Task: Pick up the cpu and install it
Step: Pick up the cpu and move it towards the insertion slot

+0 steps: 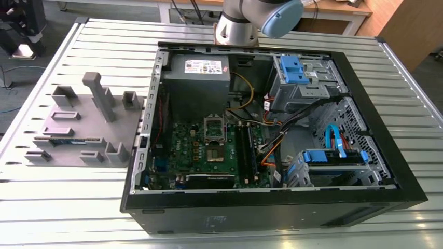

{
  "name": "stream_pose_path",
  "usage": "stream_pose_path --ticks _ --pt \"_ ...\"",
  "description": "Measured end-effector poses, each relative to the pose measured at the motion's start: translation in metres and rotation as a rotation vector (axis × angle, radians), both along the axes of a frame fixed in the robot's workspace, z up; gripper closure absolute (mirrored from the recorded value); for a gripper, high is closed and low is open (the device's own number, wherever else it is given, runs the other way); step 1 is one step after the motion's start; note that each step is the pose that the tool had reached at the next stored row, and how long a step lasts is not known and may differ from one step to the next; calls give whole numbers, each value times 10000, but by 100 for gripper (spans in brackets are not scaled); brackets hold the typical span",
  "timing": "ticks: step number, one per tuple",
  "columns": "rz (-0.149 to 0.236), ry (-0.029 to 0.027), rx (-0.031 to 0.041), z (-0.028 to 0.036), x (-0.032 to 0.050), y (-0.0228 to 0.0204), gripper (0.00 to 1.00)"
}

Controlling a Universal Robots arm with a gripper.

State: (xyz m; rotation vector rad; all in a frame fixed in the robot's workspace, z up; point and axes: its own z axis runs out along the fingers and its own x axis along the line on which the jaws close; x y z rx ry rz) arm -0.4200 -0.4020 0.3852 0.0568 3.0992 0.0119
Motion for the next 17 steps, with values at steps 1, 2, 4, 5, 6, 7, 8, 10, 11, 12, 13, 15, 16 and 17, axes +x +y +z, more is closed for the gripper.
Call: stream_pose_path --ticks 1,2,4,5,6,7,8,10,11,12,13,15,16,17 --pt "0 -1 0 0 7 0 53" --pt "0 -1 0 0 15 0 53" --pt "0 -1 0 0 30 0 53" --pt "0 0 0 0 37 0 53" --pt "0 -1 0 0 44 0 53" --pt "0 0 0 0 51 0 53" --pt "0 0 0 0 57 0 53" --pt "0 0 0 0 71 0 53" --pt "0 0 0 0 77 0 53" --pt "0 0 0 0 84 0 53" --pt "0 -1 0 0 92 0 53" --pt "0 0 0 0 107 0 53" --pt "0 -1 0 0 114 0 53" --pt "0 -1 0 0 122 0 53"
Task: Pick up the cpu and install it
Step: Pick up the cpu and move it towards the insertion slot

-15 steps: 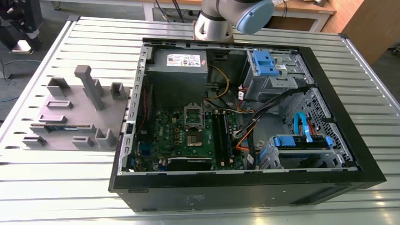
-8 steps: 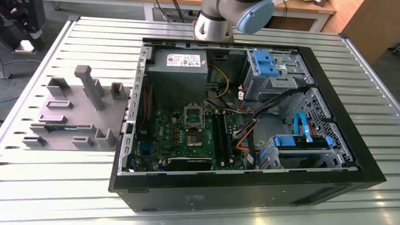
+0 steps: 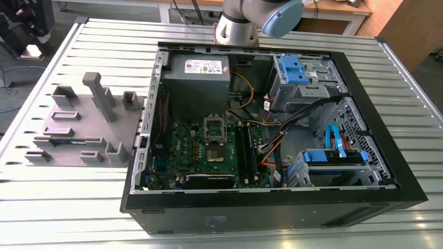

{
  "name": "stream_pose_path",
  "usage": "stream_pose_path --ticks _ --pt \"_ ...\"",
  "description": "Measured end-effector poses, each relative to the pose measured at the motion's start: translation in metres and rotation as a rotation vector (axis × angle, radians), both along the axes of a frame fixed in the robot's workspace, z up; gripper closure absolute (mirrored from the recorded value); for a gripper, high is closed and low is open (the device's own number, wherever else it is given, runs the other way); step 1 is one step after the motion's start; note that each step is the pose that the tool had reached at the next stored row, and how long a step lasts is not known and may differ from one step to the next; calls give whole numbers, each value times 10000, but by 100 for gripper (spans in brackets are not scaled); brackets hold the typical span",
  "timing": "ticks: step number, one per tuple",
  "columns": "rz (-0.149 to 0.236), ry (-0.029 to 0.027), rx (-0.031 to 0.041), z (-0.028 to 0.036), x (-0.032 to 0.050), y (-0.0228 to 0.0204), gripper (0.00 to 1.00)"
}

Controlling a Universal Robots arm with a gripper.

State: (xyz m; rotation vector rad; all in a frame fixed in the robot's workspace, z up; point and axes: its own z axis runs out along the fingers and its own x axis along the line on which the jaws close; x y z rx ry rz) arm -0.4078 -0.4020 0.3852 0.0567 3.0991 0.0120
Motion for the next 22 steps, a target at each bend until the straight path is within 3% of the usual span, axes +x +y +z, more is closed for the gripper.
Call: stream_pose_path --ticks 22 --pt "0 0 0 0 150 1 53"
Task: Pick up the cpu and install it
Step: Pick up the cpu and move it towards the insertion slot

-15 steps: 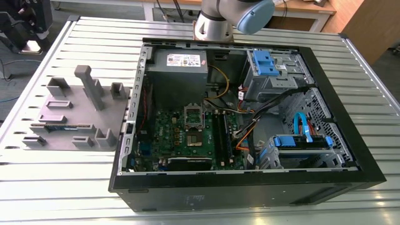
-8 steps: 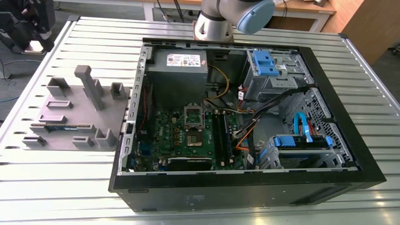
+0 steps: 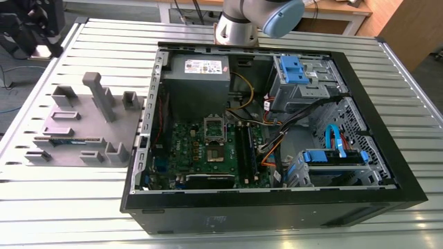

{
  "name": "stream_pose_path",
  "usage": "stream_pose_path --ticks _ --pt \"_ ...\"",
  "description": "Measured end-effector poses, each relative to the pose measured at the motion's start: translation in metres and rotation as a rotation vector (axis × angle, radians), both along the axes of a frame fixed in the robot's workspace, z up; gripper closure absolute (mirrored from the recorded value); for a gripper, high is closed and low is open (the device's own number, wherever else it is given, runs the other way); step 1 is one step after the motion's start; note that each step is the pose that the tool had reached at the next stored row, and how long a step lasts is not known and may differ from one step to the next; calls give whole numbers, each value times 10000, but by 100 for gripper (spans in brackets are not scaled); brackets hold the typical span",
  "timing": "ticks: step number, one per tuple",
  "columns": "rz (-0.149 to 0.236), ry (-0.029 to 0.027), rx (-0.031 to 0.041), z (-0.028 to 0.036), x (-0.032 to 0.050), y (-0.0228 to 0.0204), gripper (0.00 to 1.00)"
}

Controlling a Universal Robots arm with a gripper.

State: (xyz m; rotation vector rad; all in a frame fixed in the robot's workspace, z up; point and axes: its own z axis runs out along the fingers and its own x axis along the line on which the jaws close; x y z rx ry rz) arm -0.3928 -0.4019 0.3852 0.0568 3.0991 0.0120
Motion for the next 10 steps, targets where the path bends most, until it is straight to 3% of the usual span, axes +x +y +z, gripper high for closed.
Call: stream_pose_path --ticks 10 --pt "0 1 0 0 63 0 53"
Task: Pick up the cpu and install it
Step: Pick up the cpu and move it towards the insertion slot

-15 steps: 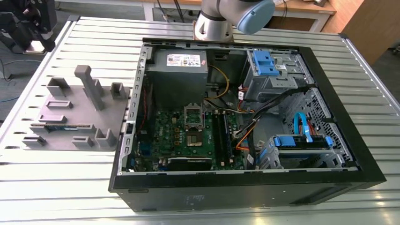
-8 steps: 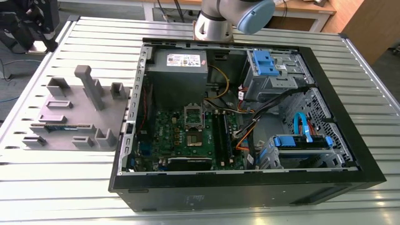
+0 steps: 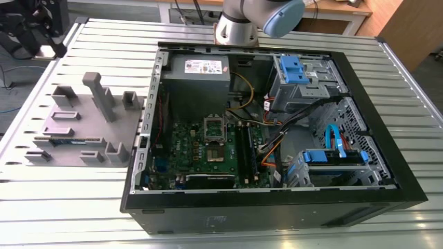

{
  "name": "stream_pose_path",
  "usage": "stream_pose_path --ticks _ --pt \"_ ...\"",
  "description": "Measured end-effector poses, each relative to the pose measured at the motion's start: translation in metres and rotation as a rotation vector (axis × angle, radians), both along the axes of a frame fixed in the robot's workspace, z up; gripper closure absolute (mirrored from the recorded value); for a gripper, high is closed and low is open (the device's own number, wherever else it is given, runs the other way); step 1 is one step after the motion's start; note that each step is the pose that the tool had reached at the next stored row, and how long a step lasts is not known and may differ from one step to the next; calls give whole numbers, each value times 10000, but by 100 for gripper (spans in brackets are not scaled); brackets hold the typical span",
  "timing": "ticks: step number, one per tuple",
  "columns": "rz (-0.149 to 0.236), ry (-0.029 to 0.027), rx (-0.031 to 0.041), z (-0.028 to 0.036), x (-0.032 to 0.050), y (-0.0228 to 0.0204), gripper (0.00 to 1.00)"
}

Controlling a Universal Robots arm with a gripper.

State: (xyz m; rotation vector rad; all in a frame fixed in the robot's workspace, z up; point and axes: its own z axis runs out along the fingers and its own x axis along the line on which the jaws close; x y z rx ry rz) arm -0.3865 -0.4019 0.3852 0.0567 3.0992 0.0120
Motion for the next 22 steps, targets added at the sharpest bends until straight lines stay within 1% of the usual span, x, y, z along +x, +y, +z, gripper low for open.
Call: stream_pose_path --ticks 22 --pt "0 0 0 0 144 0 53"
